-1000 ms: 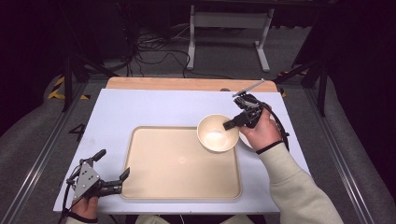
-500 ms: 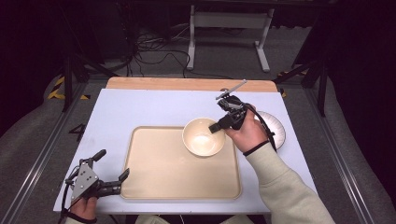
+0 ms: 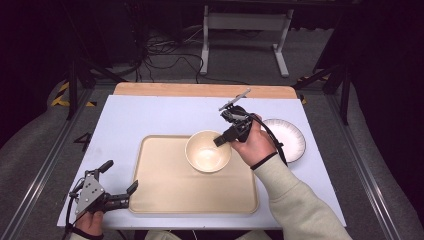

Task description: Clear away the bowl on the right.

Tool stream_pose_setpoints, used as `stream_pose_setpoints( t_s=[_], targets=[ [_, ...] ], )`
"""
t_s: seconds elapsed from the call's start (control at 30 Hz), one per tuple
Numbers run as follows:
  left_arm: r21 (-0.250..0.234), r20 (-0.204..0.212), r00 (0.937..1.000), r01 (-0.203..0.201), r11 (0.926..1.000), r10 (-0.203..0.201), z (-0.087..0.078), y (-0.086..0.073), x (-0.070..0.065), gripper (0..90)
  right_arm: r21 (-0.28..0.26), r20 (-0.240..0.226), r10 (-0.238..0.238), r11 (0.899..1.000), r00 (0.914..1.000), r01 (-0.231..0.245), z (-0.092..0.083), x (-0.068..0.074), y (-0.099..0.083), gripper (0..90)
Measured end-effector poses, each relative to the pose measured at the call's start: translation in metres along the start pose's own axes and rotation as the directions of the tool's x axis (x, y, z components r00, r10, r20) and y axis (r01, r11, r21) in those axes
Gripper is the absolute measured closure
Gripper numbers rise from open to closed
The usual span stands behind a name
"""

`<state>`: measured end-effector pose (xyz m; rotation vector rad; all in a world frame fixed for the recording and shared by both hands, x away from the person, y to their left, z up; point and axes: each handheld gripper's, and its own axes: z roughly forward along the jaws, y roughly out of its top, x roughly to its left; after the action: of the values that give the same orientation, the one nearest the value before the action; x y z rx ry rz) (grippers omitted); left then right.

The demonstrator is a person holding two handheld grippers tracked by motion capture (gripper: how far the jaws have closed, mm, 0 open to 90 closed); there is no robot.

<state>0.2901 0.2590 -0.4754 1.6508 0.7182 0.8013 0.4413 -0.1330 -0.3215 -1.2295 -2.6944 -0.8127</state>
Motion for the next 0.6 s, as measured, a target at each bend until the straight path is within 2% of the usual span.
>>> stream_pose_setpoints(
  t_s=[0.2, 0.4, 0.53, 0.6],
  targets=[
    [0.000, 0.001, 1.0000, -0.001, 1.0000, 0.001, 0.000, 0.000, 0.000, 0.3, 0.010, -0.003, 0.013, 1.000, 0.9999, -0.013, 0.015, -0.004, -0.001, 83.0],
    [-0.001, -0.001, 1.0000, -0.009, 1.0000, 0.009, -0.001, 0.000, -0.001, 0.3, 0.049, -0.013, 0.027, 0.998, 0.9995, -0.027, 0.040, -0.010, -0.001, 83.0],
    [-0.002, -0.002, 1.0000, -0.008, 1.0000, 0.008, -0.001, 0.000, -0.001, 0.2, 0.064, -0.016, 0.028, 0.998, 0.9995, -0.027, 0.049, -0.011, -0.001, 83.0],
    [-0.002, -0.001, 1.0000, -0.009, 1.0000, 0.009, -0.001, 0.000, -0.001, 0.2, 0.066, -0.032, 0.040, 0.997, 0.9987, -0.038, 0.057, -0.011, -0.002, 83.0]
  ],
)
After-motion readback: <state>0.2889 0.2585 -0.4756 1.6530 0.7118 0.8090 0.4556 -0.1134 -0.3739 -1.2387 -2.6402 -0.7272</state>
